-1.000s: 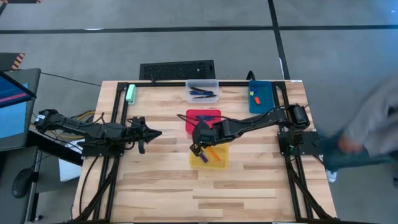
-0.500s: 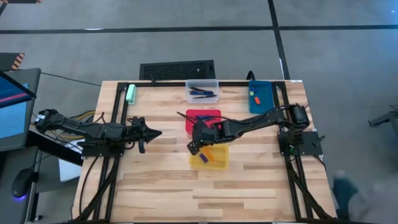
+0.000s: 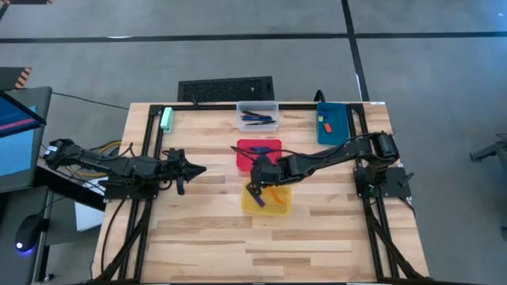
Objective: Sort crayons/erasers/pens/pencils in bins
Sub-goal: Adjust the orange pencils in the yellow bin
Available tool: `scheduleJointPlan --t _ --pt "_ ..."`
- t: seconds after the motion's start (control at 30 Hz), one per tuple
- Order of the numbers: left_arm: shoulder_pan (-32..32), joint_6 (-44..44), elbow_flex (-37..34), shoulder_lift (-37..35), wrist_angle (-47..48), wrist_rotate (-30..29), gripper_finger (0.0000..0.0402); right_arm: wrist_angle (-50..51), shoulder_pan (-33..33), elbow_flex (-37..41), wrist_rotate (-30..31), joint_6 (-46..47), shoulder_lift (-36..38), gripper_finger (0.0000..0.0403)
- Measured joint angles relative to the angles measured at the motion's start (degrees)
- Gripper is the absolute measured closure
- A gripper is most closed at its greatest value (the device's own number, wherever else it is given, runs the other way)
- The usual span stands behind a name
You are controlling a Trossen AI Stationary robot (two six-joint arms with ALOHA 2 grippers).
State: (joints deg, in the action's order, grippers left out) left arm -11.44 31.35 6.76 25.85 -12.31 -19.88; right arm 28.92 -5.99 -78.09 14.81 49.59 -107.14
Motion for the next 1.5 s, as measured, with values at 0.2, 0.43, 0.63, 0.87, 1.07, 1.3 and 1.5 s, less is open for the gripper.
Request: scheduleJointPlan --t 0.2,0.43,0.63,0.87,1.07,1.3,1.5 --pt "0.0 0.4 0.0 0.0 0.0 0.0 0.0401 -2.5 -1.8 4.9 5.0 8.4 1.5 0.039" --pt "0.0 1.4 0.0 0.0 0.5 0.0 0.0401 -2.2 -2.7 5.1 7.9 9.9 1.5 0.0388" --pt "0.0 2.0 0.0 0.0 0.6 0.0 0.0401 -1.7 -2.7 5.0 9.7 17.1 1.5 0.0389" --pt "0.0 2.8 0.0 0.0 0.9 0.0 0.0401 6.0 -3.5 5.0 10.8 26.8 4.7 0.0389" --pt "0.0 3.5 0.0 0.0 1.0 0.0 0.0401 16.1 -4.9 4.9 12.2 40.7 6.1 0.0386" --pt "0.0 3.9 0.0 0.0 0.9 -0.3 0.0401 16.9 -7.6 4.9 16.8 53.3 5.1 0.0388" --pt "0.0 3.9 0.0 0.0 0.9 -0.4 0.0401 20.4 -8.3 5.0 20.1 58.7 3.7 0.0387"
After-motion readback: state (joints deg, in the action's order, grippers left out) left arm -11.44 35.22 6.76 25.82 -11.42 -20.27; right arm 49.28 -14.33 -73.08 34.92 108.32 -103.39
